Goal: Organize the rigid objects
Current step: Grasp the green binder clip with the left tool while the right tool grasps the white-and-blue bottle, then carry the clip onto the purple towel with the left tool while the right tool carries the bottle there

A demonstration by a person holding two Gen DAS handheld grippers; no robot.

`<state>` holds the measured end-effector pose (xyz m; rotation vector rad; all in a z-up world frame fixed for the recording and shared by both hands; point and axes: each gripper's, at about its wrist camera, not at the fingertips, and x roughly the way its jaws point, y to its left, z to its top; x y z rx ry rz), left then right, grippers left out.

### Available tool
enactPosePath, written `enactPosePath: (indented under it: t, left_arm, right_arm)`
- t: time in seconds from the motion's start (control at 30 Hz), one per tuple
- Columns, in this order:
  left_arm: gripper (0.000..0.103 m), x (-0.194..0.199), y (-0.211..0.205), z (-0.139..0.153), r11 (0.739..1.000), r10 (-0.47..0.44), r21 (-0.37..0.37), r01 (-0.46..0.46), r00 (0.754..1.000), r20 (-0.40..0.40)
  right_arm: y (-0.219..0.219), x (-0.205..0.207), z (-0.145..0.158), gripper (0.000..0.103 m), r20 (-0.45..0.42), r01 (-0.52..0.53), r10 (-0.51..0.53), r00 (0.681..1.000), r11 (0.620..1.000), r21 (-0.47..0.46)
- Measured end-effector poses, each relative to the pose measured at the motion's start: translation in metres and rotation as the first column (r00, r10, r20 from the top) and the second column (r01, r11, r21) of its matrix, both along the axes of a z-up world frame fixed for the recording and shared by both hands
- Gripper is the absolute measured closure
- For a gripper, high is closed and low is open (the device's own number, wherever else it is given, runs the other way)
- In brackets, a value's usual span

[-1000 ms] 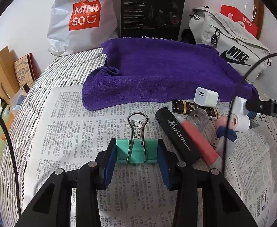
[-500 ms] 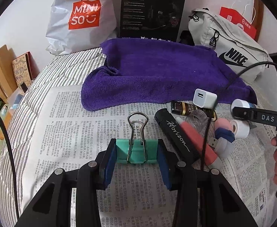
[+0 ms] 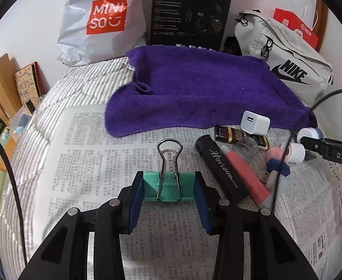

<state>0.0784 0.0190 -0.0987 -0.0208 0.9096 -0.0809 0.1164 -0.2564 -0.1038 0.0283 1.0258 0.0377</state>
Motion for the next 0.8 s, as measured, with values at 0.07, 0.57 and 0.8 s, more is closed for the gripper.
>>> enactPosePath:
  t: [0.07,0.57,0.8]
  left_arm:
    - [0.064,-0.001,0.002,0.006,1.0,0.008,0.006,-0.008,1.0,0.004]
    - [0.064,-0.006,0.029,0.056,0.996,0.079,0.048,-0.081,0.996,0.047]
    - [0.064,-0.003,0.044,0.081,0.992,0.102,0.071,-0.108,0.991,0.082]
  right_arm:
    - [-0.001,-0.002,0.004,0.027,0.005,-0.011,0.011,1.0,1.0,-0.002]
    - [-0.013,-0.009,0.048,0.027,0.079,-0.075,0.072,0.994,0.997,0.037]
    - [-0.009,-0.004,0.062,0.027,0.098,-0.094,0.088,0.991,0.994,0.058]
